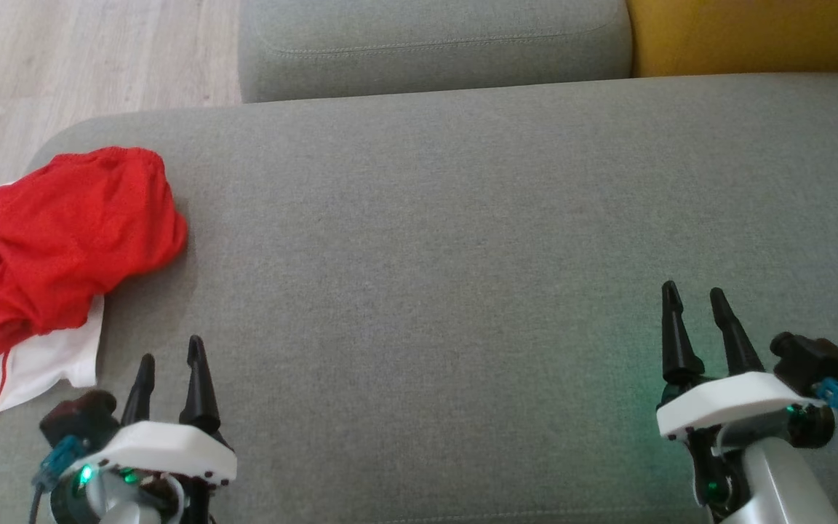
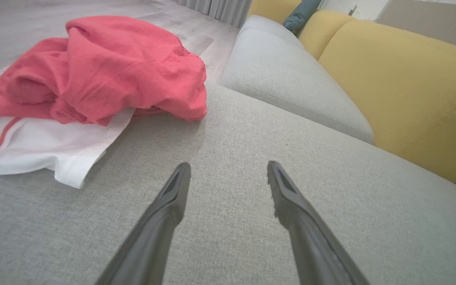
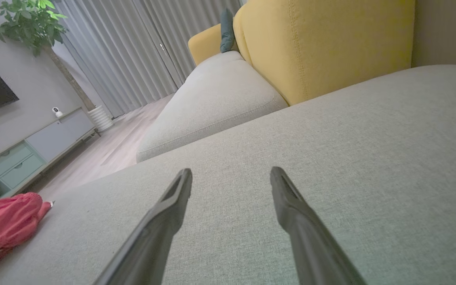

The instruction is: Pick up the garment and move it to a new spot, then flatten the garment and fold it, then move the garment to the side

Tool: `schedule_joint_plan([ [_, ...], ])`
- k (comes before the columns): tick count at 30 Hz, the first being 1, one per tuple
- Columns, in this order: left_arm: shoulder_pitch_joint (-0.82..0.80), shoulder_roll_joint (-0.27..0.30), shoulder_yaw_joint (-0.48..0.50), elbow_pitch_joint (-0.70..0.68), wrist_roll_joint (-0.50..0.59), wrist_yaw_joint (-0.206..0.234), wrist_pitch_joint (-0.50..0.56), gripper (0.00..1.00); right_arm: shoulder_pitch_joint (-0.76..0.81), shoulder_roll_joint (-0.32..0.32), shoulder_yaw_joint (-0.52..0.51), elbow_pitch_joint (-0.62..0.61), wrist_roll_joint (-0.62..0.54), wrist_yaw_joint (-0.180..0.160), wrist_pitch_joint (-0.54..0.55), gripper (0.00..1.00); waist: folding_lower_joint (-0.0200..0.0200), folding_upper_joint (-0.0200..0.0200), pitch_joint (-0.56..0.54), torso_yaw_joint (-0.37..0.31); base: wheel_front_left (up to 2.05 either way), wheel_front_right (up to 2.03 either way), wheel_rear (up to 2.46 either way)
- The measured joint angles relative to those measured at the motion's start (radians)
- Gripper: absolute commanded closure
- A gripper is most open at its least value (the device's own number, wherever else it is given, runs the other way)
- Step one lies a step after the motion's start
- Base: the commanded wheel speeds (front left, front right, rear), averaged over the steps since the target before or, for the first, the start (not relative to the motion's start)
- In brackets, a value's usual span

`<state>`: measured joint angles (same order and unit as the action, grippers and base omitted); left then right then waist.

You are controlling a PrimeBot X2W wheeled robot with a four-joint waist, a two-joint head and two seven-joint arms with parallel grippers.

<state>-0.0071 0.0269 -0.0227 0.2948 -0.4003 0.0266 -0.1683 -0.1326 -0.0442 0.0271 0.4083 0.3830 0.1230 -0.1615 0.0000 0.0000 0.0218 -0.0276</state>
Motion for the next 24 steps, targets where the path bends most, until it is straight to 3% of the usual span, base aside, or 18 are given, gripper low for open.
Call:
schedule_joint_plan([
  [24, -0.010, 0.004, -0.030, -0.010, 0.274, 0.070, -0.069, 0.00, -0.022, 0.000, -0.045, -0.018, -0.287, 0.000, -0.069, 0.00, 0.0000, 0.0000, 0.006, -0.014, 0.00, 0.00, 0.00],
])
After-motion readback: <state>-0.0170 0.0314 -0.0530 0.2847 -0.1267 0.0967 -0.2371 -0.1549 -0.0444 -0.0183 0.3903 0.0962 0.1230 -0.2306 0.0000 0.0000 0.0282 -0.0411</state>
